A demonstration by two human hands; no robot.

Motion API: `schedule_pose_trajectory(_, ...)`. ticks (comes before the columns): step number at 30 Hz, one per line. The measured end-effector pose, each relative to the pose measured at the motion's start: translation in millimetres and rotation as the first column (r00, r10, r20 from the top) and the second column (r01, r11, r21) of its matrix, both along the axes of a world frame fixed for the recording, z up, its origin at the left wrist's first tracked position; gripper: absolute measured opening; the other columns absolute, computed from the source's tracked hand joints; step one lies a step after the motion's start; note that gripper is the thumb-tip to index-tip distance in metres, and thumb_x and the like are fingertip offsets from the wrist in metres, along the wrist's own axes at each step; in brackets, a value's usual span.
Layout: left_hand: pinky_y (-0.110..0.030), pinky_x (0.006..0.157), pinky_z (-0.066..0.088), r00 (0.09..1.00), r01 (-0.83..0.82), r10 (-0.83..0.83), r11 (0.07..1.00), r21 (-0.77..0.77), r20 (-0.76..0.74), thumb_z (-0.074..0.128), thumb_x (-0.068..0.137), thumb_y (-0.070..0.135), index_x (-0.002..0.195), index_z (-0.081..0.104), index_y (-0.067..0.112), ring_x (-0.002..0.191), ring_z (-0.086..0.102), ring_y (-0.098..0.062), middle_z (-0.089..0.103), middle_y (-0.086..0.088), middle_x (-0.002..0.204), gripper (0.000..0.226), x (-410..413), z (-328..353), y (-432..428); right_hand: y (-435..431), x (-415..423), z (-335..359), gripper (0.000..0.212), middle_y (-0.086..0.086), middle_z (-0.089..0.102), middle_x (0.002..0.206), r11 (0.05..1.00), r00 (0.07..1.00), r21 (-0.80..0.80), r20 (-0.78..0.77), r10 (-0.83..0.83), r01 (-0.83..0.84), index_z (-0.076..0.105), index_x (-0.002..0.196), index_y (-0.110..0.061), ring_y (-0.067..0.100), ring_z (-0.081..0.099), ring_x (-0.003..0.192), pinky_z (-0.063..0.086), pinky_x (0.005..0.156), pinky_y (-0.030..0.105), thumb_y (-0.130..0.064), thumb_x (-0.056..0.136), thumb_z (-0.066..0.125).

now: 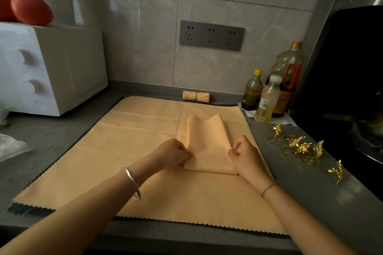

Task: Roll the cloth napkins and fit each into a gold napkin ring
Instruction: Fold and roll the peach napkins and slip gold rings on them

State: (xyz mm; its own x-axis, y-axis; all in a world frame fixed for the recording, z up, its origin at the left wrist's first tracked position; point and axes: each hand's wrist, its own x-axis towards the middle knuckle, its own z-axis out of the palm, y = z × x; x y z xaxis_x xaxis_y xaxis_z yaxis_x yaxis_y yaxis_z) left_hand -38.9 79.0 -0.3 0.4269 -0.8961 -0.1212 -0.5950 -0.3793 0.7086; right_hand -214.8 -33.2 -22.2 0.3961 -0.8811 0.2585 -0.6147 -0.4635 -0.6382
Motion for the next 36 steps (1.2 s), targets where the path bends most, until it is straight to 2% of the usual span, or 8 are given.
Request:
schedule_pose_trajectory(3,-0.025,0.066,0.044,0.993,-0.027,0.031,0.999,-0.034,0.118,0.057,0.088,0.028,0.090,0.057,0.014,0.079,0.056,-0.016,0.060,0.001,0.084,0.014,-7.1,0.7,1.5,4.0,-5.4,1.2,0.013,-0.005,0.051,0.076,0.985,0.995,-0.171,-0.096,-0.014,-0.003,0.042,0.090,-0.020,0.015,0.049,0.063,0.038,0.053,0.030,-0.025,0.090,0.054)
schedule_pose_trajectory(5,-0.028,0.081,0.044,0.945,0.001,0.028,0.996,-0.089,0.326,0.055,0.090,0.036,0.118,0.045,0.019,0.101,0.051,-0.018,0.053,0.000,0.111,0.034,-12.4,-3.0,3.9,7.1,-8.7,4.1,0.015,-0.007,0.051,0.102,0.951,0.993,-0.296,-0.102,0.066,-0.094,0.050,0.104,-0.021,0.013,0.053,0.086,0.041,0.062,0.024,-0.028,0.092,0.052)
schedule_pose_trajectory(8,-0.035,0.113,0.016,0.767,0.235,-0.126,0.967,-0.093,0.629,0.036,0.098,0.039,0.147,0.019,0.028,0.140,0.018,-0.022,0.021,0.000,0.153,0.053,-17.0,-10.4,3.4,10.6,-7.2,6.5,0.038,-0.008,0.038,0.143,0.880,0.923,-0.303,-0.235,0.305,-0.367,0.047,0.134,-0.022,0.008,0.034,0.131,0.025,0.105,0.021,-0.032,0.099,0.037)
schedule_pose_trajectory(11,-0.034,0.115,-0.006,0.701,0.346,-0.333,0.932,0.107,0.631,0.016,0.101,0.041,0.150,0.006,0.030,0.145,-0.006,-0.017,0.000,0.004,0.158,0.051,-18.4,-19.4,-0.9,13.5,-8.4,-0.3,0.047,-0.014,0.008,0.157,0.853,0.801,-0.130,-0.441,0.406,-0.505,0.020,0.149,-0.027,-0.004,-0.003,0.139,-0.005,0.114,0.021,-0.037,0.102,0.022)
schedule_pose_trajectory(17,-0.030,0.116,-0.004,0.725,0.342,-0.407,0.913,0.223,0.556,0.012,0.101,0.044,0.150,-0.004,0.027,0.145,-0.005,-0.013,-0.006,0.004,0.158,0.055,-12.8,-26.2,-2.4,8.1,-25.8,5.0,0.066,-0.015,-0.017,0.155,0.855,0.651,0.124,-0.596,0.471,-0.504,-0.009,0.149,-0.031,-0.005,-0.020,0.137,-0.010,0.116,0.028,-0.059,0.095,0.017)
schedule_pose_trajectory(23,-0.029,0.116,-0.003,0.788,0.357,-0.430,0.902,0.241,0.442,0.017,0.094,0.060,0.151,-0.001,0.024,0.145,-0.004,-0.011,-0.004,0.005,0.158,0.069,-12.6,-14.3,-1.0,12.5,-28.5,22.9,0.074,-0.004,-0.007,0.158,0.834,0.571,0.054,-0.705,0.422,-0.549,-0.001,0.151,-0.020,0.006,-0.005,0.144,-0.002,0.111,0.019,-0.051,0.095,0.036)
schedule_pose_trajectory(28,-0.030,0.115,0.000,0.814,0.373,-0.445,0.893,0.251,0.373,0.038,0.085,0.068,0.151,0.006,0.026,0.145,0.000,-0.012,0.003,0.006,0.158,0.084,-10.6,0.7,4.6,8.0,-22.0,28.5,0.056,-0.005,0.024,0.155,0.865,0.690,-0.044,-0.624,0.367,-0.500,0.028,0.147,-0.026,0.011,0.026,0.139,0.019,0.110,0.020,-0.026,0.094,0.044)
schedule_pose_trajectory(36,-0.030,0.117,0.001,0.472,0.549,-0.545,0.797,0.253,0.693,0.048,0.095,0.024,0.147,0.001,0.038,0.144,0.005,-0.009,0.010,0.012,0.156,0.071,-3.1,7.5,29.9,33.0,-53.2,36.5,0.064,-0.015,0.030,0.150,0.804,0.689,-0.090,-0.577,0.438,-0.587,0.024,0.147,-0.032,0.005,0.032,0.135,0.020,0.106,0.012,-0.006,0.092,0.043)
